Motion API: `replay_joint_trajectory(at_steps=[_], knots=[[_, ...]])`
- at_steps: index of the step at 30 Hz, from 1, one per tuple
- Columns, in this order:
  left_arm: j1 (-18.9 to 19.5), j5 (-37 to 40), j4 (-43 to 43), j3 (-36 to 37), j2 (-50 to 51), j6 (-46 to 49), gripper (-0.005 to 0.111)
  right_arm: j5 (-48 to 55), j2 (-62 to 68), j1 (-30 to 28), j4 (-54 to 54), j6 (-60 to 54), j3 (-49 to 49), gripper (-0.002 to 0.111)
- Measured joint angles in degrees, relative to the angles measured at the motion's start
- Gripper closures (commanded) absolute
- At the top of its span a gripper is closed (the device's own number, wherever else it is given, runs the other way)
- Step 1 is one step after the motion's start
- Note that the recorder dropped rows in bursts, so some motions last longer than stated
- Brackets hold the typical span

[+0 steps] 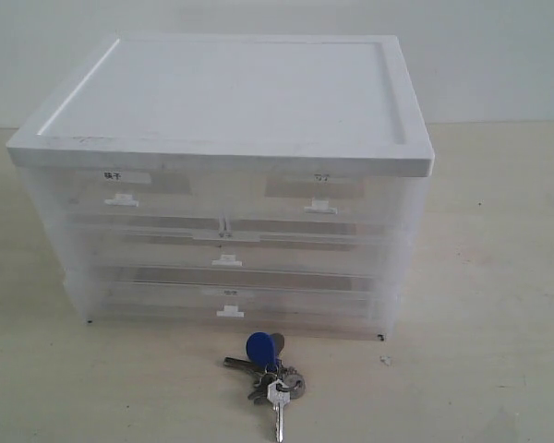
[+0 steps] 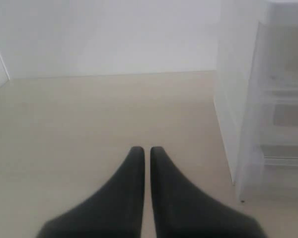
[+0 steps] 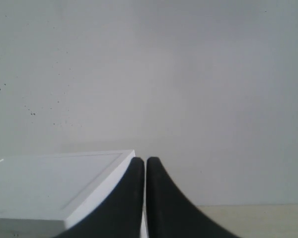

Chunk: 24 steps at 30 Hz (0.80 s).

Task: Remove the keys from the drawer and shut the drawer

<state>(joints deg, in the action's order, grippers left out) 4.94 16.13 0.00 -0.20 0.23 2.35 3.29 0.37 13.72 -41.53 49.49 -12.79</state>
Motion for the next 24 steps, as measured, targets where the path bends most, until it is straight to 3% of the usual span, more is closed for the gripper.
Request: replay_joint_trajectory(at_steps=[14,19,24], knots=[[0.0,0.0,0.0,0.0,0.0,0.0,0.102,0.0,0.0,0.0,2.47,-1.59,0.0,0.108],[0.0,0.0,0.0,0.0,0.0,0.0,0.102,-1.27,0.0,0.0,19.06,-16.55,0.22,0.108],[0.0,0.0,0.0,0.0,0.0,0.0,0.102,-13.45,0.0,0.0,29.39,-33.25,5.13,0.108]])
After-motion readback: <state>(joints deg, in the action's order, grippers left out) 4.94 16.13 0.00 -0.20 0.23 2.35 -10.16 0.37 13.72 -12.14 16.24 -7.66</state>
